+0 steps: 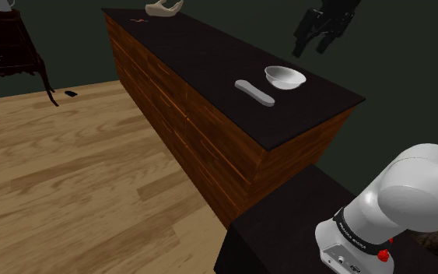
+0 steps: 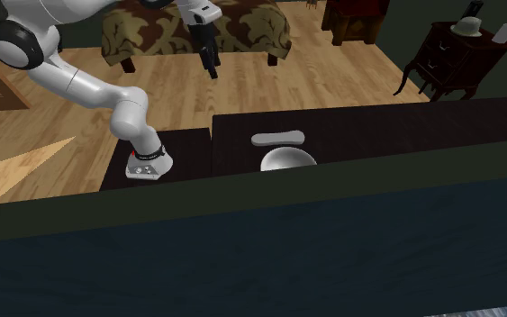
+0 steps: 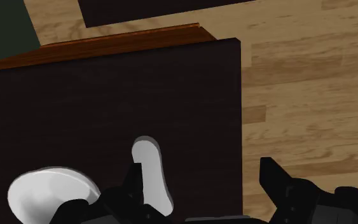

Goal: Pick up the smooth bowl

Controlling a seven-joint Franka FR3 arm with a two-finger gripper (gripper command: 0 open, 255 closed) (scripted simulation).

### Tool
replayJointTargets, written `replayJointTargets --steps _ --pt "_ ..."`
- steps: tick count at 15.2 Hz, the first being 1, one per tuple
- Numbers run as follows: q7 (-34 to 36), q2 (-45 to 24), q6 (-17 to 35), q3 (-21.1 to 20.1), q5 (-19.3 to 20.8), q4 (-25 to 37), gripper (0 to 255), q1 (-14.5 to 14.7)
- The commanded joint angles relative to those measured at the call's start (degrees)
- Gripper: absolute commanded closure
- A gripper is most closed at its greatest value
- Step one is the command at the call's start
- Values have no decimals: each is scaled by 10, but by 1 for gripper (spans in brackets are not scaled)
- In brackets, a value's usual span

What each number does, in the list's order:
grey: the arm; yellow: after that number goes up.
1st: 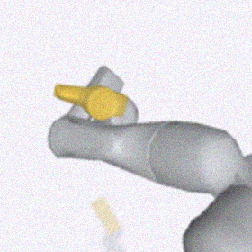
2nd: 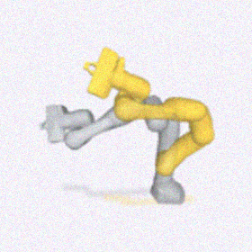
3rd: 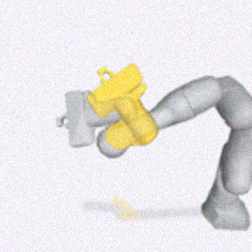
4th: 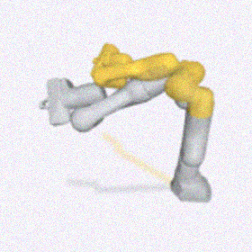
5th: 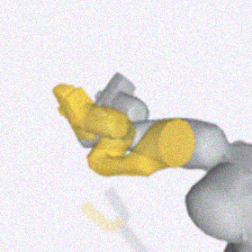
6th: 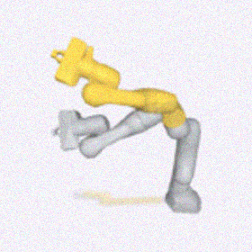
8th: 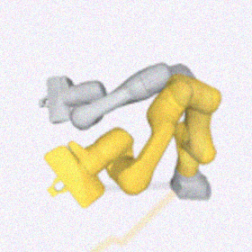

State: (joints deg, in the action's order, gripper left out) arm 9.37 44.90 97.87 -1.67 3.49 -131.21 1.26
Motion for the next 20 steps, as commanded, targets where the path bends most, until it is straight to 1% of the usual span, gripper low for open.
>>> replayJointTargets --steps 1,6,11,16,20 --pt "0 0 0 0 0 0 0 0" --pt "-22 -63 75 7 52 -19 0 -18" --pt "-34 -139 148 14 107 -21 0 -40" --pt "-36 -225 214 20 167 -4 0 -65" --pt "-30 -298 259 24 220 23 0 -86"
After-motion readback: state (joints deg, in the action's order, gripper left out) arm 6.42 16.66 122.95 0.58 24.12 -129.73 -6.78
